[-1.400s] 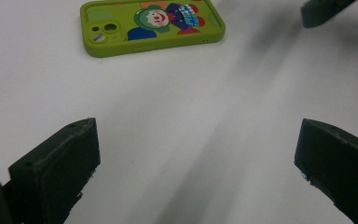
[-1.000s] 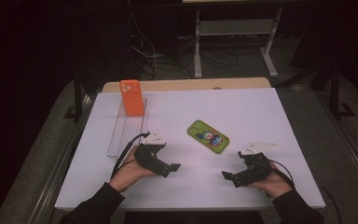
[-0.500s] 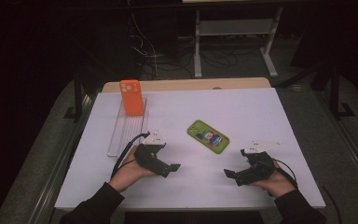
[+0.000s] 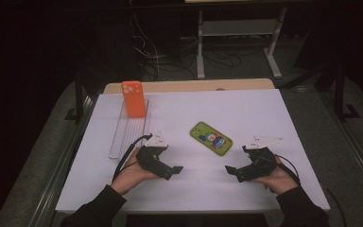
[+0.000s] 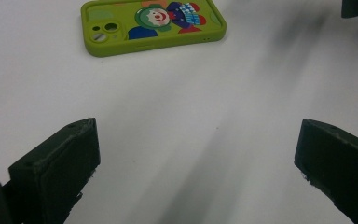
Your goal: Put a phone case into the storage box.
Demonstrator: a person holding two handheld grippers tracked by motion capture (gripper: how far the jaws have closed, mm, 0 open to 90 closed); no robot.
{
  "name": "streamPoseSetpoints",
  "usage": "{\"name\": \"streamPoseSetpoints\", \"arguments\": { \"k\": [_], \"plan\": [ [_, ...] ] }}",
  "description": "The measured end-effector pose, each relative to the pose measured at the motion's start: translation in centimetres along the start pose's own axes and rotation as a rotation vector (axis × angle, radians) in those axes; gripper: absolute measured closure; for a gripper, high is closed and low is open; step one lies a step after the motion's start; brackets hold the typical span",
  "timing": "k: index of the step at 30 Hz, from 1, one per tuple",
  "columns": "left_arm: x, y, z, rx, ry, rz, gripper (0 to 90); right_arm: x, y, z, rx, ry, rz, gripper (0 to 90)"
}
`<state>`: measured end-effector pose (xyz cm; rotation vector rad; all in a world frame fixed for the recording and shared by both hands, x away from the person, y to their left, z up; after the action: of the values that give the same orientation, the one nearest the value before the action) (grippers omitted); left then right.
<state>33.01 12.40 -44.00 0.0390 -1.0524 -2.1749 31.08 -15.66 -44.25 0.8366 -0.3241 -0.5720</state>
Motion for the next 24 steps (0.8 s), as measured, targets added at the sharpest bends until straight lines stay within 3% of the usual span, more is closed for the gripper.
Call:
{"name": "streamPoseSetpoints", "arguments": {
  "k": [8, 24],
  "plan": [
    [0.0, 0.1, -0.1, 0.015, -0.001, 0.011, 0.0, 0.7, 1.5, -0.6, -0.026, 0.004, -0.013, 0.0],
    [-0.1, 0.2, -0.2, 0.022, -0.001, 0.007, 0.0, 3.5, 5.3, -1.9, -0.008, 0.021, -0.054, 0.0]
  ]
}}
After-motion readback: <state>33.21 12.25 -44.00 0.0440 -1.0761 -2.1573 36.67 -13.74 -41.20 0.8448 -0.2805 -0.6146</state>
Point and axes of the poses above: each handheld gripper's, and its own axes: z roughly backward along the jaws, y roughly out of its top, x roughly to its right, the point moved 5 cm from there along -z, roughly forward along the jaws, and after that the axes turned 13 degrees about z, right-handed, at the moved point
